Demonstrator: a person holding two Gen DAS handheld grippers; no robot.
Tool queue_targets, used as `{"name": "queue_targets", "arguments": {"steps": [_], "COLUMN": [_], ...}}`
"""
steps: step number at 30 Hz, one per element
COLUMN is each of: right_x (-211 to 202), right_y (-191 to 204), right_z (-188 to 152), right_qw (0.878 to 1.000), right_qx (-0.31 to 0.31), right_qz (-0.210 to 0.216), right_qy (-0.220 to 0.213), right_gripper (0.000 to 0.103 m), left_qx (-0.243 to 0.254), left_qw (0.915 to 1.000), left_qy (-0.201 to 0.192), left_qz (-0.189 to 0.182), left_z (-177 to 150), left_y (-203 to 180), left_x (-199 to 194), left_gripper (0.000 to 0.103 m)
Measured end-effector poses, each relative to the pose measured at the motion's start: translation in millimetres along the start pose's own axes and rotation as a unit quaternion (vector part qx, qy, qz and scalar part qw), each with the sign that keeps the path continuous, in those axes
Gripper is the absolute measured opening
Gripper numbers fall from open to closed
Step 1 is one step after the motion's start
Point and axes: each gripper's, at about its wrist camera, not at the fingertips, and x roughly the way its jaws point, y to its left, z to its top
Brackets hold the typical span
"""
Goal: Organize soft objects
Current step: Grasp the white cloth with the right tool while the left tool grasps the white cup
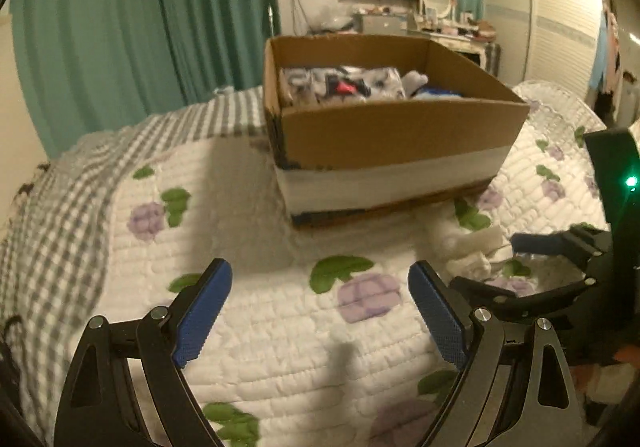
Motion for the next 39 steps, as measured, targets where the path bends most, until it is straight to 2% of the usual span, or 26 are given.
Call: {"name": "queue_targets", "arguments": {"steps": [2, 3, 4, 7, 10, 12, 14, 16, 19, 27, 32, 34, 37, 39], "right_x": [0, -3, -5, -15, -30, -42, -52, -64, -75, -65, -47, -41, -30, -27], "right_y": [-1, -3, -4, -6, -9, -15, -23, -37, -58, -89, -104, -105, -109, -111], "right_z": [-1, -1, -1, -5, -14, -18, -19, -16, -10, 7, 19, 24, 27, 26], "right_qw": [1.0, 1.0, 1.0, 1.0, 1.0, 0.999, 0.999, 0.998, 0.997, 0.995, 0.997, 0.997, 0.998, 0.998], "right_qx": [0.004, 0.007, 0.008, -0.007, -0.021, -0.027, -0.023, -0.01, 0.01, 0.013, 0.004, -0.01, -0.008, -0.007], "right_qz": [-0.005, 0.004, 0.007, -0.004, -0.008, -0.015, -0.022, -0.023, -0.022, -0.057, -0.049, -0.059, -0.044, -0.044], "right_qy": [-0.002, -0.007, -0.01, -0.016, -0.02, -0.027, -0.037, -0.05, -0.066, -0.075, -0.053, -0.052, -0.042, -0.037], "right_gripper": [0.069, 0.06, 0.058, 0.058, 0.058, 0.058, 0.058, 0.058, 0.058, 0.058, 0.058, 0.058, 0.058, 0.058], "left_qx": [-0.008, -0.009, -0.009, 0.0, 0.016, 0.014, -0.002, -0.014, -0.029, -0.061, -0.076, -0.072, -0.069, -0.07], "left_qw": [0.9999, 0.9999, 0.9999, 0.9998, 0.9997, 0.9999, 0.9991, 0.9973, 0.9957, 0.9913, 0.9911, 0.9915, 0.9907, 0.9894], "left_qy": [0.004, 0.005, 0.006, -0.007, -0.007, 0.001, 0.027, 0.048, 0.062, 0.087, 0.091, 0.093, 0.105, 0.114], "left_qz": [-0.006, -0.007, -0.003, 0.016, 0.018, 0.007, -0.033, -0.053, -0.061, -0.078, -0.061, -0.055, -0.054, -0.056], "left_z": [-5, -5, -7, -10, -10, -10, -8, -7, -4, 13, 25, 26, 27, 27], "left_y": [0, 0, -1, -6, -12, -15, -15, -17, -21, -56, -81, -88, -93, -93], "left_x": [7, 9, 11, 9, 8, 6, 6, 8, 7, 24, 55, 64, 77, 85], "left_gripper": [0.091, 0.091, 0.091, 0.091, 0.091, 0.091, 0.091, 0.091, 0.091, 0.09, 0.088, 0.081, 0.069, 0.052]}}
